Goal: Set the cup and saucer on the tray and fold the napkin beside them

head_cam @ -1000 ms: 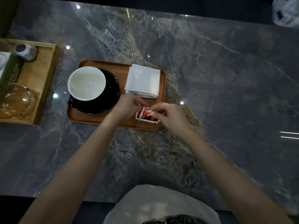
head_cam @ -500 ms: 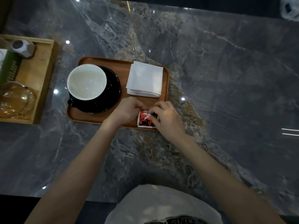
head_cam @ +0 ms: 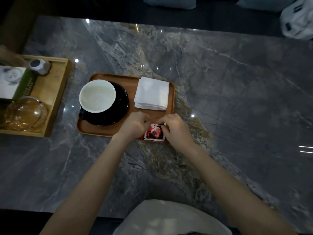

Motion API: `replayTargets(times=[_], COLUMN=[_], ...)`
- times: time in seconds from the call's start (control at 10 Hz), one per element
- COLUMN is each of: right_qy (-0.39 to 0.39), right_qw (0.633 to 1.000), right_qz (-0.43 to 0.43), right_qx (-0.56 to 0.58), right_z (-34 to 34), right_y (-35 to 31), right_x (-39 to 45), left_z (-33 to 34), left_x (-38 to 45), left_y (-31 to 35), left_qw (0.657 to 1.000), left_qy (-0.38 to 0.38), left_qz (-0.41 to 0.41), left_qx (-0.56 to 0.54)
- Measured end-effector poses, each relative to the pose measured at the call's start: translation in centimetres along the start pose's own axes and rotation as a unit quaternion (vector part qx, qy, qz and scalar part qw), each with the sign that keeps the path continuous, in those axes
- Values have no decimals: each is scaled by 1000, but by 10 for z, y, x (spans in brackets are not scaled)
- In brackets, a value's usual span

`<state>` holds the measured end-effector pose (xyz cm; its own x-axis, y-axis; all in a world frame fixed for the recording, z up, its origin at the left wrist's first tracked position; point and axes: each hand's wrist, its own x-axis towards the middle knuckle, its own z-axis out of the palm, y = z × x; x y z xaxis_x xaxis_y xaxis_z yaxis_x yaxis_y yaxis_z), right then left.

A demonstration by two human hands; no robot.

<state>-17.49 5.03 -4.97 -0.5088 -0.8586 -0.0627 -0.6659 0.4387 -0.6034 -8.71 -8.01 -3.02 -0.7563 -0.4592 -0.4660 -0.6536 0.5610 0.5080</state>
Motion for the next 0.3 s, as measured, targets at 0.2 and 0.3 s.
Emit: replayTargets(times=[0.2, 0.3], right_qy=[46, 149], right_qw=[973, 921], right_qz=[129, 117], right_qx=[186, 341], right_z=[-55, -106], right_y=[-11, -31], right_x=[-2, -15], left_z=[-37, -71], left_x=[-8, -13], left_y=[33, 60], left_qw=[1000, 998], left_qy=[-5, 10], left_qz=[22, 50], left_qx=[-13, -32])
